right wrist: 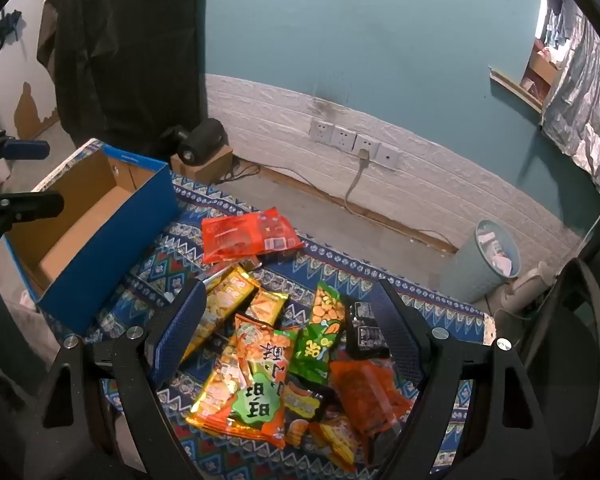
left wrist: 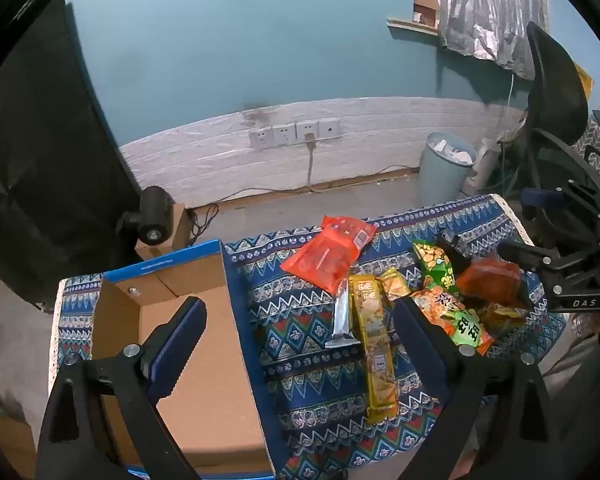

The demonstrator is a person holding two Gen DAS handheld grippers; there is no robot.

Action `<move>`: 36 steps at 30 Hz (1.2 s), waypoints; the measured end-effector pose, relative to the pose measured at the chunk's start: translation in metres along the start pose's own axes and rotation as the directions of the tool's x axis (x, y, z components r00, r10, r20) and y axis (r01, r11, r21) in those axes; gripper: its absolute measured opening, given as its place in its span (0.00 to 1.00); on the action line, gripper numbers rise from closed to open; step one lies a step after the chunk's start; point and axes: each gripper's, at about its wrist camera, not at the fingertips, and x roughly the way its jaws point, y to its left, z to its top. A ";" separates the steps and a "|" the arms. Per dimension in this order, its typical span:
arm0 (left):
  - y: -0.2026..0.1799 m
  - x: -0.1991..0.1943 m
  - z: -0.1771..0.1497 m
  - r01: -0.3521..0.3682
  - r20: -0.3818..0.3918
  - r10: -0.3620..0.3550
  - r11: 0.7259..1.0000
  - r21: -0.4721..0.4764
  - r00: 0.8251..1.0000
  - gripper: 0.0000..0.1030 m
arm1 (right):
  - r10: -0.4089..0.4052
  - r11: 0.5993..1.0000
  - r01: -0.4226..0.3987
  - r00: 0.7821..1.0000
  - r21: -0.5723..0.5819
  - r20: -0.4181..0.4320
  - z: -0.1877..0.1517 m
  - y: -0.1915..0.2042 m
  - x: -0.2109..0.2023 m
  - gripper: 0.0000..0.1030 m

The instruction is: Organize snacks

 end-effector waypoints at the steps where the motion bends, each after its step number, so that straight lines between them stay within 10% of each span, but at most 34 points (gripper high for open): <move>1: 0.000 0.000 0.000 -0.004 0.000 0.004 1.000 -0.001 1.000 0.93 | 0.000 1.000 0.000 1.000 0.000 0.001 0.000 0.000 0.000 0.80; 36: -0.006 -0.001 -0.003 -0.026 0.022 0.026 1.000 0.016 0.999 0.93 | 0.002 1.000 -0.002 1.000 0.002 -0.028 -0.004 -0.001 0.004 0.80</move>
